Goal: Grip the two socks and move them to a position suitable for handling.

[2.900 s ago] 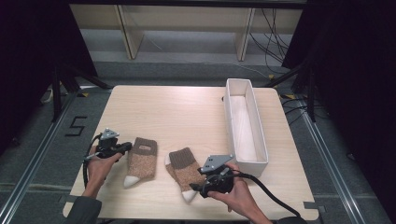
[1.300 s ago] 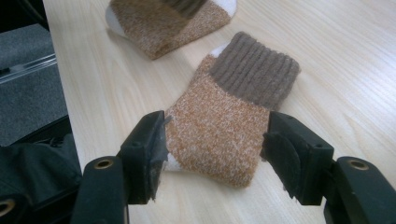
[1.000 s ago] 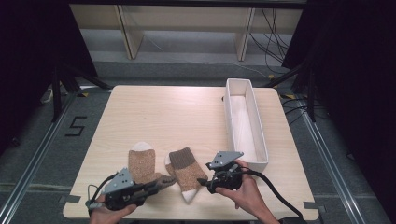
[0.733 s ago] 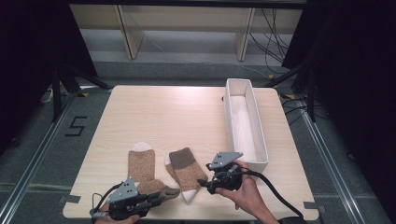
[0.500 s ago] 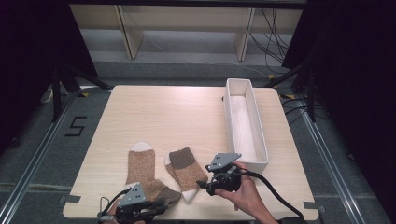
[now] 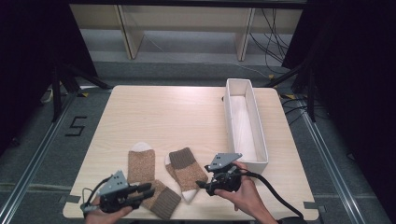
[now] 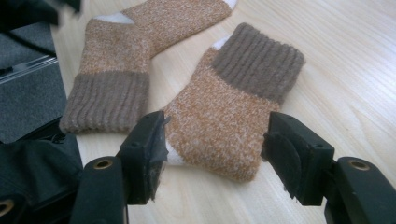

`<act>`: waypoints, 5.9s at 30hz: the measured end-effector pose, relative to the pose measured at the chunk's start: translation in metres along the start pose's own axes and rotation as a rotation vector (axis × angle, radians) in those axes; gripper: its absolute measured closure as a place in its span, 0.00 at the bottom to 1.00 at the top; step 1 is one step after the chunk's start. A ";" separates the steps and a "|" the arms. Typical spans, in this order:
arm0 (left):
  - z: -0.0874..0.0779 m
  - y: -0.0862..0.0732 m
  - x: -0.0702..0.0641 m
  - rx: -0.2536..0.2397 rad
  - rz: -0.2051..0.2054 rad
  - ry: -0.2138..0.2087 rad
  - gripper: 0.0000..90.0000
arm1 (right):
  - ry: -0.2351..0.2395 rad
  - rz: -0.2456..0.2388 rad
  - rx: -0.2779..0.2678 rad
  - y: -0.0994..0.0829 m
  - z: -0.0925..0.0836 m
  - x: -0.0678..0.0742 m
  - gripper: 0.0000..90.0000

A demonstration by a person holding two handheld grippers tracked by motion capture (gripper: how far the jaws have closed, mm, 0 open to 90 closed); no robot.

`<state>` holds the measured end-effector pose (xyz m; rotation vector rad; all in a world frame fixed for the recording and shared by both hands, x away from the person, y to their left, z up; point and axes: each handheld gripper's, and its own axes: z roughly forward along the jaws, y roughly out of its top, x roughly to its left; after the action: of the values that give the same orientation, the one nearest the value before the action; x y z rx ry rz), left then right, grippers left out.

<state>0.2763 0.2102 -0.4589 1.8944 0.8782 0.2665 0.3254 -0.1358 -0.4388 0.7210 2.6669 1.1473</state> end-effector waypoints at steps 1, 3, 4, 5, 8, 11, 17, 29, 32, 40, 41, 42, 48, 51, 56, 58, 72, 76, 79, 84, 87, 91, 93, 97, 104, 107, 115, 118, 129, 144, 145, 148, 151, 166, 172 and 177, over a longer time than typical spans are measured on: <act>-0.001 0.002 0.010 0.010 0.008 0.030 0.81 | -0.001 0.003 -0.003 0.000 0.000 0.001 0.43; 0.000 0.003 0.028 0.019 -0.005 0.083 0.83 | 0.011 -0.016 -0.011 0.001 0.001 0.000 0.44; 0.001 0.004 0.036 0.032 -0.006 0.102 0.85 | 0.020 -0.007 -0.009 0.000 0.001 0.002 0.44; 0.003 0.003 0.043 0.045 -0.005 0.119 0.86 | 0.020 0.005 -0.012 0.000 0.002 0.004 0.44; 0.012 0.000 0.065 0.077 -0.040 0.152 0.91 | 0.056 -0.017 -0.017 0.001 0.004 0.006 0.45; 0.022 -0.004 0.080 0.113 -0.046 0.166 0.96 | 0.074 -0.029 -0.008 0.001 0.008 0.010 0.47; 0.036 -0.004 0.094 0.161 -0.047 0.170 0.99 | 0.137 -0.050 -0.001 0.004 0.020 0.021 0.52; 0.054 -0.006 0.107 0.238 -0.041 0.191 0.99 | 0.159 -0.158 0.107 0.017 0.075 0.051 0.55; 0.056 -0.006 0.108 0.229 -0.039 0.196 0.99 | 0.185 -0.145 0.145 0.015 0.089 0.055 0.59; 0.059 -0.001 0.115 0.248 -0.021 0.221 0.99 | 0.230 -0.122 0.160 0.011 0.089 0.051 0.87; 0.059 -0.001 0.117 0.244 -0.027 0.222 0.99 | 0.230 -0.131 0.149 0.011 0.085 0.051 0.88; 0.059 0.000 0.118 0.246 -0.022 0.237 0.99 | 0.230 -0.141 0.142 0.012 0.080 0.051 0.89; 0.065 0.005 0.127 0.249 -0.027 0.276 0.99 | 0.195 -0.142 0.118 0.016 0.066 0.043 0.89; 0.071 0.008 0.132 0.238 -0.035 0.289 1.00 | 0.196 -0.119 0.163 0.013 0.081 0.044 0.87; 0.077 0.014 0.139 0.229 -0.038 0.305 0.99 | 0.193 -0.120 0.179 0.016 0.094 0.049 0.83; 0.076 0.014 0.140 0.233 -0.034 0.303 0.99 | 0.196 -0.110 0.172 0.017 0.096 0.049 0.81; 0.057 0.024 0.110 0.095 -0.076 0.182 0.93 | 0.088 -0.016 0.022 0.026 0.050 0.016 0.67; 0.061 0.024 0.099 0.097 -0.076 0.119 0.84 | 0.027 -0.002 0.026 0.023 0.049 0.011 0.66; 0.063 0.024 0.089 0.110 -0.071 0.092 0.79 | 0.004 0.011 0.029 0.022 0.050 0.008 0.64; 0.064 0.021 0.079 0.150 -0.041 0.064 0.71 | -0.042 0.022 0.037 0.021 0.055 -0.004 0.61; 0.064 0.020 0.077 0.123 -0.064 0.073 0.70 | -0.058 0.046 0.044 0.023 0.062 -0.011 0.60; 0.061 0.019 0.078 0.123 -0.071 0.072 0.69 | -0.099 0.089 0.050 0.027 0.069 -0.020 0.59; 0.061 0.019 0.077 0.122 -0.071 0.072 0.69 | -0.127 0.091 0.034 0.028 0.074 -0.024 0.58; 0.063 0.019 0.075 0.138 -0.055 0.071 0.69 | -0.138 0.127 0.052 0.033 0.080 -0.032 0.57; 0.064 0.018 0.075 0.141 -0.047 0.066 0.70 | -0.146 0.200 0.082 0.035 0.099 -0.045 0.56; 0.064 0.018 0.075 0.145 -0.054 0.054 0.70 | -0.142 0.252 0.106 0.033 0.105 -0.048 0.56; 0.066 0.018 0.073 0.157 -0.039 0.055 0.70 | -0.123 0.236 0.113 0.031 0.106 -0.050 0.76; 0.066 0.018 0.072 0.152 -0.035 0.056 0.70 | -0.129 0.215 0.090 0.034 0.100 -0.046 0.86; 0.080 0.024 0.064 0.138 -0.061 0.012 0.71 | -0.100 0.104 -0.010 0.043 0.056 -0.028 0.88; 0.114 0.024 0.055 0.215 -0.081 0.003 0.72 | -0.067 0.117 -0.062 0.040 0.041 -0.030 0.88; 0.115 0.024 0.054 0.213 -0.093 0.001 0.71 | -0.067 0.117 -0.062 0.040 0.041 -0.030 0.88; 0.119 0.025 0.054 0.235 -0.072 0.000 0.70 | -0.059 0.105 -0.064 0.040 0.042 -0.030 0.88; 0.126 0.025 0.053 0.242 -0.071 -0.016 0.71 | -0.060 0.117 -0.057 0.039 0.043 -0.030 0.88; 0.127 0.028 0.054 0.255 0.028 0.033 1.00 | -0.044 0.097 -0.065 0.039 0.042 -0.030 0.88; 0.123 0.033 0.059 0.208 -0.041 0.018 0.85 | -0.046 0.099 -0.069 0.039 0.040 -0.030 0.88; 0.135 0.034 0.055 0.246 -0.050 0.054 0.60 | -0.045 0.108 -0.064 0.039 0.039 -0.029 0.88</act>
<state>0.4026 0.1457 -0.5056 2.0961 1.0314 0.1868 0.3777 -0.1017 -0.4399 0.8790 2.5691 1.2214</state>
